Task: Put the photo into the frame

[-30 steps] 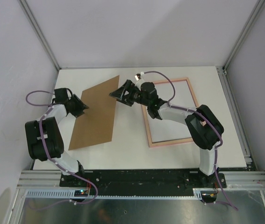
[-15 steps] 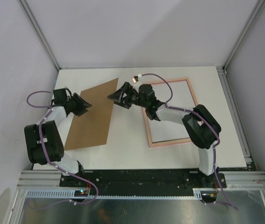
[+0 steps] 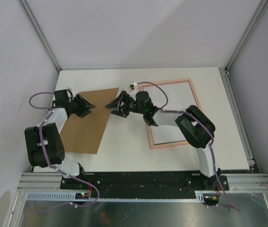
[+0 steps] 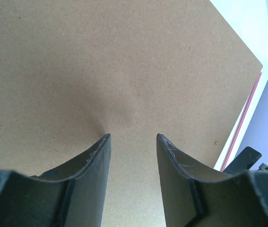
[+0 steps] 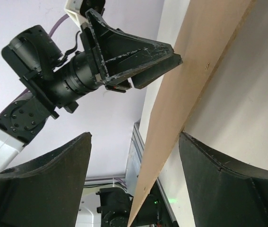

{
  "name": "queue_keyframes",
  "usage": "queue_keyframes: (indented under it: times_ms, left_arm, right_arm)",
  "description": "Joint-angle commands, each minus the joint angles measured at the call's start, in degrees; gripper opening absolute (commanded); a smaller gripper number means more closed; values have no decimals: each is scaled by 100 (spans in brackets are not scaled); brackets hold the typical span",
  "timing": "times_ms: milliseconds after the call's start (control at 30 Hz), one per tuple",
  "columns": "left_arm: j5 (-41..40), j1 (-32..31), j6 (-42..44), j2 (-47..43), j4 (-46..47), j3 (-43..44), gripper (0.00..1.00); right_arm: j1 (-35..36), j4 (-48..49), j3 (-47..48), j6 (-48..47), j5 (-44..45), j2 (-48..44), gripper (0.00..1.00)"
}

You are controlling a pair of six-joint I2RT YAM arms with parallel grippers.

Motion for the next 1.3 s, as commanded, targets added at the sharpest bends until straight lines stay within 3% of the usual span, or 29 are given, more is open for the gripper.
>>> queue_keyframes:
  times_ms: [0,100,233,367,467,667,933,1267]
  left_arm:
    - [107,-121,30,-46,-389,113,49]
    - [-416,1,88,-146,-415,412,49]
    - [-1822,187,245,-259,-504,832,51]
    - [-3204,390,552,11,-563,1160,52]
    - [-3663,673,750,306,-584,1302,52]
    - [-3542,1253,733,1092,-700,1474,49]
    - [-3681,1416,614,1820,-908,1522,46]
    - [-3197,1250,382,1690,-931,756,27]
  right_arm:
    - [39,-236,167,-333,-22,-231,78]
    - [-5,-1233,137,-762,166,-272,79]
    - [-122,-2214,56,-1251,423,-294,79]
    - [-156,-2840,49,-1624,586,-231,80]
    - [-79,-3221,49,-1895,813,-208,80]
    - [131,-3380,44,-2109,1023,-95,84]
    - [357,-3196,40,-2053,1188,105,89]
    - [322,-2804,50,-1978,1172,374,94]
